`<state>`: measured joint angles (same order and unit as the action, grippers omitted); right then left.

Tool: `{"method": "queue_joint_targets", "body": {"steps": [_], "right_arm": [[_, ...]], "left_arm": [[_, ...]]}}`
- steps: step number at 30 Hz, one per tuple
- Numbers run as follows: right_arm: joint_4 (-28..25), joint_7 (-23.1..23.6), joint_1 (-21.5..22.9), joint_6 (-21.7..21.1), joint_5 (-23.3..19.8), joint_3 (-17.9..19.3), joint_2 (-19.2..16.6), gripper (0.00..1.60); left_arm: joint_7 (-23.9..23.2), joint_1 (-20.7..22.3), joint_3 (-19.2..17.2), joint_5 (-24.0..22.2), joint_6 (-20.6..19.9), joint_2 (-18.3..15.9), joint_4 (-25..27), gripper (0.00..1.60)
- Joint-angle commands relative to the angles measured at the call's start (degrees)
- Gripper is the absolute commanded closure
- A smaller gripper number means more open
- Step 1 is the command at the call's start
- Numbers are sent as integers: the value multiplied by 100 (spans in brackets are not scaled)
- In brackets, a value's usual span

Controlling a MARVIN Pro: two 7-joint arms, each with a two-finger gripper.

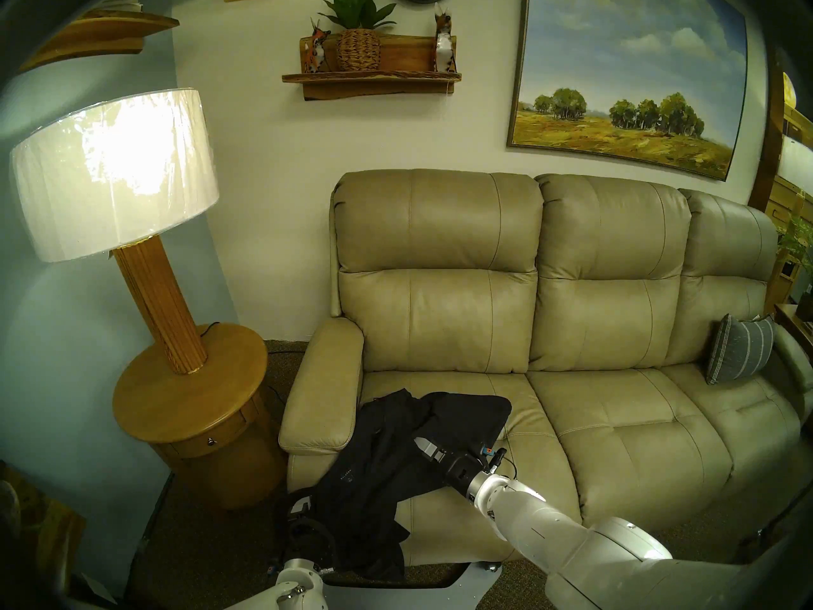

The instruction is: Drape jacket on sofa arm

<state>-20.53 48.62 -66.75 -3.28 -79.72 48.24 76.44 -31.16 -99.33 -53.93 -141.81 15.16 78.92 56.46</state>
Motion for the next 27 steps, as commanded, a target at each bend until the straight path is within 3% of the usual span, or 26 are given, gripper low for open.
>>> {"method": "queue_joint_targets", "body": {"steps": [1,12,27], "right_arm": [[-251,401,-35,-107,-39,24,-104,0],[-553,934,-210,-351,-70,78,-305,0],[-913,1421,-396,-595,-88,123,-526,0]], "left_arm": [[279,258,95,-207,-164,106,-61,0],[868,506,310,-657,-305,169,-276,0],[1257,752,534,-1146,-326,242,-498,0]]}}
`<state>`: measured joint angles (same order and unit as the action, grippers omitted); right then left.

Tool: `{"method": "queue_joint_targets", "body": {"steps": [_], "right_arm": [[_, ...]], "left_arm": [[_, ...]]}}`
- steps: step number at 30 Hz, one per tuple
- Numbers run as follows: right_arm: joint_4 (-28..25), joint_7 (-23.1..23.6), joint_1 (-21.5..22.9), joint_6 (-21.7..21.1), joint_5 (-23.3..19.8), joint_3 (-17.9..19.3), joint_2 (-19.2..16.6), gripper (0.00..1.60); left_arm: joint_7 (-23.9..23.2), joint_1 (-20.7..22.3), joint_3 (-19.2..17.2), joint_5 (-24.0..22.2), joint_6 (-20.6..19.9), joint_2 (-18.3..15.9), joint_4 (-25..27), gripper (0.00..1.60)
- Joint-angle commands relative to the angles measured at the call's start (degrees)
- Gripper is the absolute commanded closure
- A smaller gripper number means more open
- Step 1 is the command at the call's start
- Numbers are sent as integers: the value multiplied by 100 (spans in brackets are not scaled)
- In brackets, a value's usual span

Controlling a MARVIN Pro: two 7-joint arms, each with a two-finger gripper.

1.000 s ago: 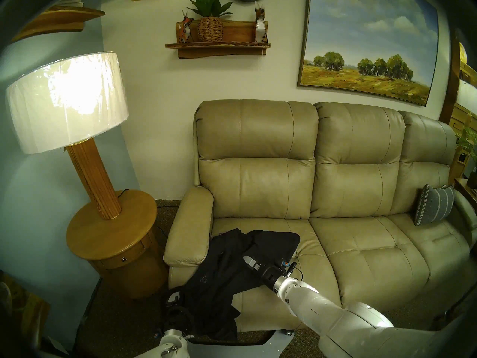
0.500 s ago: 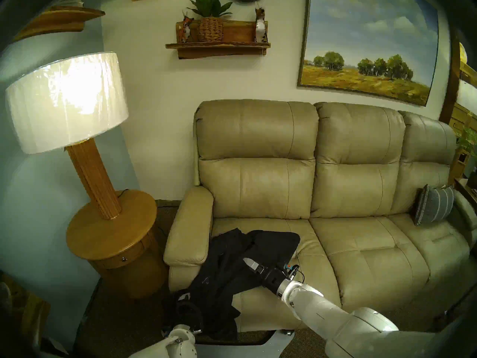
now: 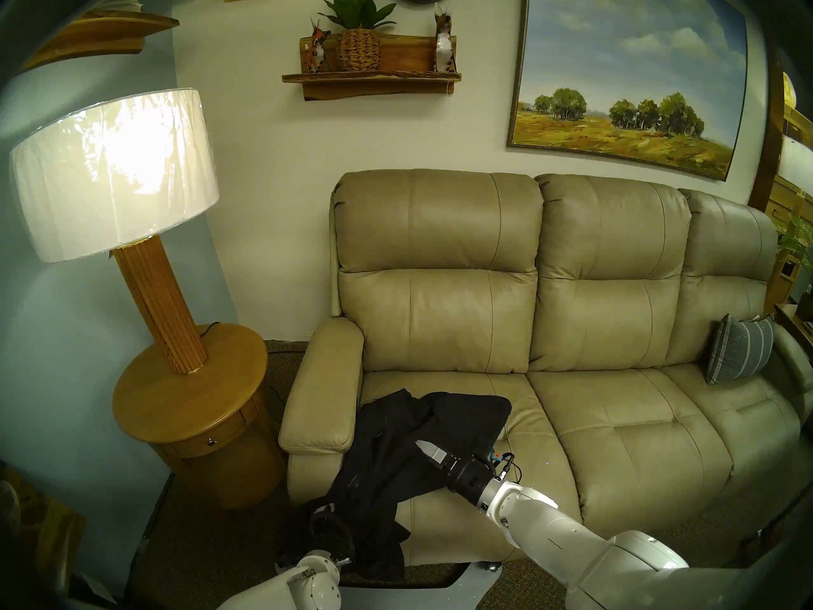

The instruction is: Drape jacket on sofa arm

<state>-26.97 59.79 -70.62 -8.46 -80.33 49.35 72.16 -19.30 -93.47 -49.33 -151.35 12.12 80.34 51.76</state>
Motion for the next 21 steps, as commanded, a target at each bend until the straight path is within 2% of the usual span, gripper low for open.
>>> {"method": "queue_joint_targets", "body": {"steps": [1,12,21], "right_arm": [[-305,343,-25,-96,-28,16,-117,0],[-783,777,-240,-330,-40,41,-376,0],[-1205,969,-430,-500,-49,70,-596,0]], "left_arm": [[87,189,81,-236,-12,116,-50,0],[8,538,-100,-773,201,470,-637,0],[-109,715,37,-1141,187,553,-937,0]]}}
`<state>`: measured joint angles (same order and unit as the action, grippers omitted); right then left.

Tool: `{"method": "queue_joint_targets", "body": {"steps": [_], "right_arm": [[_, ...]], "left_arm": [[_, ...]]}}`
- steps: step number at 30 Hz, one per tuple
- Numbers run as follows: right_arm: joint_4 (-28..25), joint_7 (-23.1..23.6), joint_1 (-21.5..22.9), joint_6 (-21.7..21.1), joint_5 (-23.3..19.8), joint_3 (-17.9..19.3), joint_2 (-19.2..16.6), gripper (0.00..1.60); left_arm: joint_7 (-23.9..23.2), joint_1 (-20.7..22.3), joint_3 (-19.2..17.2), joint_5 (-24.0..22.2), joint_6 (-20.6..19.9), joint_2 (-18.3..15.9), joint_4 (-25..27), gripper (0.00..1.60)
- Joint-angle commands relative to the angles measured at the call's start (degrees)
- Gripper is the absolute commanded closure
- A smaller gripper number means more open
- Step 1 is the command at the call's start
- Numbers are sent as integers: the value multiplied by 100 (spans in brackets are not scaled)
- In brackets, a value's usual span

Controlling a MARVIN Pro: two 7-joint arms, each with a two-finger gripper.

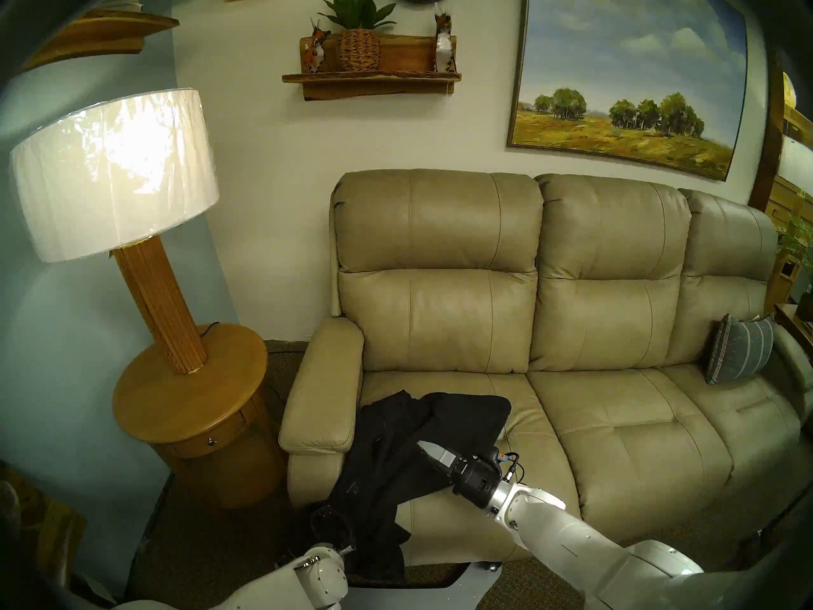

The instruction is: Drape jacket on sofa arm

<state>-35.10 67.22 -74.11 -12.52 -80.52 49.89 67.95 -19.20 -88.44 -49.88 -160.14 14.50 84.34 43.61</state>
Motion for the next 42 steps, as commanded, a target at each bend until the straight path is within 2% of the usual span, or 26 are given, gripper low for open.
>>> {"method": "queue_joint_targets", "body": {"steps": [1,3,8,14,20,21,22,24,25,32,42], "right_arm": [[-435,237,-100,-109,-32,20,-197,0],[-538,259,-146,-147,-35,28,-249,0],[-769,273,-248,-224,-43,52,-361,0],[-870,255,-302,-275,-41,76,-413,0],[-868,229,-325,-312,-31,90,-425,0],[-871,227,-331,-319,-30,92,-429,0],[-879,226,-336,-325,-31,94,-434,0],[-897,224,-346,-342,-30,98,-447,0],[-896,222,-347,-345,-30,99,-448,0],[-953,219,-362,-395,-29,108,-482,0],[-1080,212,-392,-467,-31,119,-539,0]], "left_arm": [[-125,224,122,-298,-51,151,-144,88],[-176,219,134,-437,-74,158,-199,160],[-349,275,347,-486,-88,126,-213,160],[-620,433,683,-386,-193,93,277,160],[-972,815,793,-234,-249,343,584,160],[-1052,839,791,-219,-206,345,775,160],[-1132,801,739,-183,-219,364,606,160],[-1319,939,782,-142,-147,432,910,160],[-1371,976,754,-139,-142,485,849,160],[-1948,1084,497,-108,-14,568,1303,160],[-2773,987,-347,-51,513,18,2015,160]]}}
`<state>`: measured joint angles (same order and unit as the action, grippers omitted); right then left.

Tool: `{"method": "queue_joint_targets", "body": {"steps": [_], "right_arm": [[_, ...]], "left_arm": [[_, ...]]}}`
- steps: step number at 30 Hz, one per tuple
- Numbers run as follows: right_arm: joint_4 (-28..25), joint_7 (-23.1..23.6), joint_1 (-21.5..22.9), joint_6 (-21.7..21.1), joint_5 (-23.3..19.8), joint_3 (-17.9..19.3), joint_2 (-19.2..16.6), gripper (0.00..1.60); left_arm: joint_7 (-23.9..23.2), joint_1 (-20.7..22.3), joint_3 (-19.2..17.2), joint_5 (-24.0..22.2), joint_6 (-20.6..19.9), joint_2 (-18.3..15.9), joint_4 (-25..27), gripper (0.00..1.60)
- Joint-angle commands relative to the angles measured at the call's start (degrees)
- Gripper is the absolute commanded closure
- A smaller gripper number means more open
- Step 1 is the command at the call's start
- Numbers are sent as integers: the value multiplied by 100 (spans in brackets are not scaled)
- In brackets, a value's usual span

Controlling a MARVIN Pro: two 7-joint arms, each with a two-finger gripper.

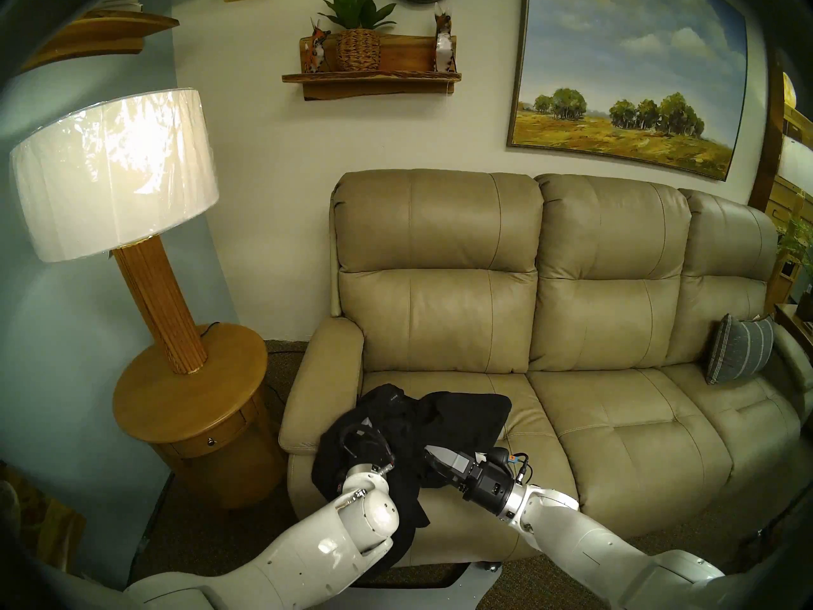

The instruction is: Drape jacket on sofa arm

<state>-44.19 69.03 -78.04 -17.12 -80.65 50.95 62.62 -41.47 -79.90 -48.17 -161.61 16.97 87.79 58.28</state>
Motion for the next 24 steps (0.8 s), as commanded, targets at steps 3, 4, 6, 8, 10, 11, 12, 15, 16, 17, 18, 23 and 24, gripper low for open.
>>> {"method": "queue_joint_targets", "body": {"steps": [3,4,6,8,10,11,12,15,16,17,18,23,24], "right_arm": [[-218,25,-15,-31,-19,17,-28,0],[-231,24,-19,-36,-20,17,-33,0],[-282,18,-37,-52,-23,23,-53,0],[-352,7,-64,-67,-30,30,-80,0],[-431,-11,-96,-83,-37,40,-112,0],[-477,-25,-116,-90,-42,47,-130,0],[-499,-33,-126,-95,-44,51,-139,0],[-648,-90,-197,-115,-62,81,-196,0],[-722,-125,-232,-121,-73,96,-223,0],[-765,-148,-254,-125,-78,106,-239,0],[-848,-195,-295,-130,-92,126,-268,0],[-1293,-556,-519,-154,-189,246,-415,0],[-1372,-622,-557,-156,-205,266,-440,0]], "left_arm": [[-835,94,-905,91,523,-512,737,160],[-854,96,-999,99,595,-571,760,160],[-1037,62,-1239,73,795,-646,847,160],[-1169,9,-1442,19,1004,-670,900,160],[-1329,-24,-1681,-47,1296,-667,835,160],[-1367,-25,-1760,-125,1407,-685,794,160],[-1405,0,-1809,-184,1477,-731,683,160],[-1422,36,-2167,-325,1827,-712,479,160],[-1396,67,-2243,-339,1890,-711,396,160],[-1389,98,-2299,-339,1972,-697,301,160],[-1346,149,-2339,-339,2073,-670,159,160],[-898,495,-2350,-339,2444,-503,-567,160],[-770,537,-2255,-339,2452,-517,-681,160]]}}
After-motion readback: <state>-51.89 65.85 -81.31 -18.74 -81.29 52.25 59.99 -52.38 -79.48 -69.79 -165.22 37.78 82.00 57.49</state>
